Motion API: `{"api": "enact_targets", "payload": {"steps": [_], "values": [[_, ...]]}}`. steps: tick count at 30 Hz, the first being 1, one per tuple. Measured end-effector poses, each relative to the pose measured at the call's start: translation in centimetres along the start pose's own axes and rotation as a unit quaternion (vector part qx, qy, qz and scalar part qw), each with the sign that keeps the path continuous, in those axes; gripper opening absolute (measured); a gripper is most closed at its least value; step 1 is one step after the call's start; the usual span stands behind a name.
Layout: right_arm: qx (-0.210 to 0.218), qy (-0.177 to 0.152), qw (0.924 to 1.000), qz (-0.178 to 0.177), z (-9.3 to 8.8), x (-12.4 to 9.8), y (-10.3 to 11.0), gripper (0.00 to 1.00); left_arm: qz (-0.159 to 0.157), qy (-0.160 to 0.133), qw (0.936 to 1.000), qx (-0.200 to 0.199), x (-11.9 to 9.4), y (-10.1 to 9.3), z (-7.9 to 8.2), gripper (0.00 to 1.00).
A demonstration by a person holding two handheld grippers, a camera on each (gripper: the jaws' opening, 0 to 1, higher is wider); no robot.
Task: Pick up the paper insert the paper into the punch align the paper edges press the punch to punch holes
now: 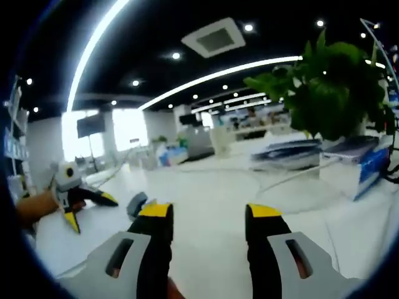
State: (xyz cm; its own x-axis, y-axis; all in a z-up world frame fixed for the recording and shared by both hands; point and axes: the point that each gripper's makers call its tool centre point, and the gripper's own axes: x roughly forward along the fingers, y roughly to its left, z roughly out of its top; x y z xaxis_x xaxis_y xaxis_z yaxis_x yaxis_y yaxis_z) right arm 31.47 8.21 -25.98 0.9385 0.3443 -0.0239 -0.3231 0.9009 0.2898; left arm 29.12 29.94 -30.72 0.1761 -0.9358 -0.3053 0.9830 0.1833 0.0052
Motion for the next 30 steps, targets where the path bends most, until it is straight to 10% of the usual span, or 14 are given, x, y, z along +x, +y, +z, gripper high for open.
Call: {"api": "enact_targets", "payload": {"steps": [15, 19, 22, 30], "values": [[0.025, -0.039, 0.9902, 0.132, 2.0, -0.5, 5.6, 0.49, 0.001, -0.002, 1.0000, 0.000, 0.1, 0.1, 0.0, 0.79], [-0.011, 0.000, 0.9790, 0.204, 1.4, -0.3, 8.4, 0.51, 0.001, -0.002, 1.0000, 0.000, 0.1, 0.1, 0.0, 0.79], [-0.026, -0.034, 0.9658, 0.256, 2.9, -1.2, 10.5, 0.51, 0.002, -0.002, 1.0000, 0.000, 0.1, 0.1, 0.0, 0.79], [-0.109, 0.101, 0.9361, 0.319, -2.9, -0.6, 10.7, 0.46, 0.001, -0.003, 1.0000, 0.000, 0.0, 0.1, 0.0, 0.79]]}}
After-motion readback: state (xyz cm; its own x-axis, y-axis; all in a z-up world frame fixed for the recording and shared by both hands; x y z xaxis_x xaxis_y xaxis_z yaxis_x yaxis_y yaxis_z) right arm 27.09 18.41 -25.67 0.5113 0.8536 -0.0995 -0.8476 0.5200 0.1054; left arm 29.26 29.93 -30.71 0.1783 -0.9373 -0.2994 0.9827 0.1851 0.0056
